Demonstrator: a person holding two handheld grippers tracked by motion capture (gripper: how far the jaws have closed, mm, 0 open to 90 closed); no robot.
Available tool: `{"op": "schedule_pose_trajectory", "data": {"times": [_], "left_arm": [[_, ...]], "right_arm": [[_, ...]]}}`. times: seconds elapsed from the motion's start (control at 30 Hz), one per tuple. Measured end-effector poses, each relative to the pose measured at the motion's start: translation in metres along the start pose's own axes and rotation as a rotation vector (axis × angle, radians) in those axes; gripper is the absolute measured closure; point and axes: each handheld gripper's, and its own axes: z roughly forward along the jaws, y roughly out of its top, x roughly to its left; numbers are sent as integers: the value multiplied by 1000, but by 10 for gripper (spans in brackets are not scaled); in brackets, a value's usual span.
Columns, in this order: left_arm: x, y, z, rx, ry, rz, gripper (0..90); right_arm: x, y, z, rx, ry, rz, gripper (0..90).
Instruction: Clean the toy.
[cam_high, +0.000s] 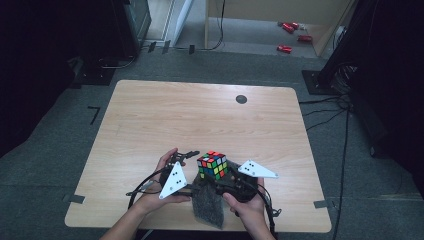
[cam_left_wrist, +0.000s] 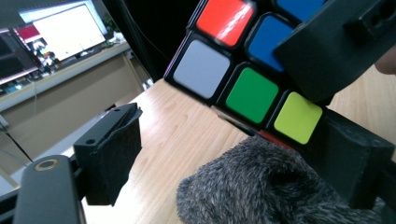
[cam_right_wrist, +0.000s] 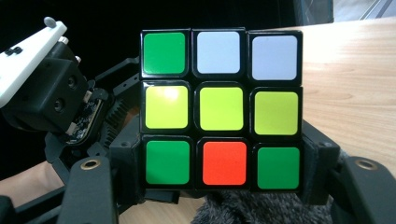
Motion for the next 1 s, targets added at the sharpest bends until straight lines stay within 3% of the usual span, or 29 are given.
{"op": "schedule_pose_trajectory", "data": {"times": [0.3,0.47,0.67,0.83,1.0], "left_arm": [[-7,-2,4,0,19,87,253],[-8,-2,5,2,4,94,237],[-10,-2,5,-5,-5,110,321],[-7,-1,4,-4,0,88,344],[-3,-3,2,17,3,72,346]], "right_arm": [[-4,-1,4,47,60,82,341],[-7,-2,6,84,80,100,341],[-11,0,5,91,100,124,337],[-15,3,4,103,120,132,298],[-20,7,-3,76,111,128,259]]}}
